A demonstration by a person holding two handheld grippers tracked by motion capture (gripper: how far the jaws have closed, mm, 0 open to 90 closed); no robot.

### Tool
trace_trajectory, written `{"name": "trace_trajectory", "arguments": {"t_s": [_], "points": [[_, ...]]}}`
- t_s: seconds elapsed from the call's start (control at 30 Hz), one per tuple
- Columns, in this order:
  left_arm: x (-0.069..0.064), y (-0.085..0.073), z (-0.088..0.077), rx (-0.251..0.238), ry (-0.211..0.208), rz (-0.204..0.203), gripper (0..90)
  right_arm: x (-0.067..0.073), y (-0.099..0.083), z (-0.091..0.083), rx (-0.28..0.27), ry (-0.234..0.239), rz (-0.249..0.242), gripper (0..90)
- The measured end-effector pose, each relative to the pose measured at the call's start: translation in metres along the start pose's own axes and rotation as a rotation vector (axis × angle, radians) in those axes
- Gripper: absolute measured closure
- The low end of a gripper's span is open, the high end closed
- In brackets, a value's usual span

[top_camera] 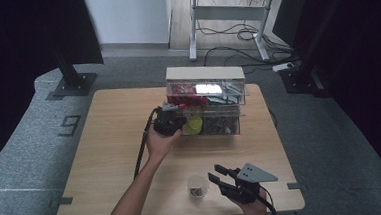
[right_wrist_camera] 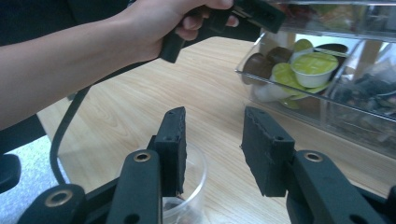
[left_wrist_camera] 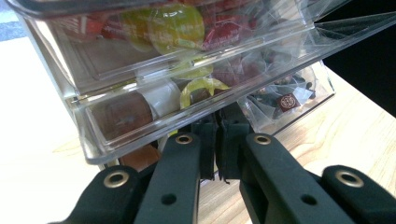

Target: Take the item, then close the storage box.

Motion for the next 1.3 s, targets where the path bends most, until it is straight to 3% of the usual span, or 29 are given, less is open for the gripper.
{"name": "trace_trajectory", "arguments": {"t_s": [0.57,1.3], "points": [[-0.002,-0.011,-0.001,0.004,-0.018,-0.009,86.8,-0.019,0.000,-0.002,0.003,-0.046,0.015,59.4],[0.001,-0.027,0.000,0.015,-0.035,-0.035,86.4,-0.030,-0.011,0.005,0.039,-0.063,0.029,59.0]]}}
Point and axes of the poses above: each handheld gripper's, and its own axes: z roughly forward along the jaws, y roughly out of its top, x roughly to its left, the point moved 10 cm from there along z, roughly forward along the jaws, and after that the axes turned 13 degrees about -y, right-handed, at the moved point
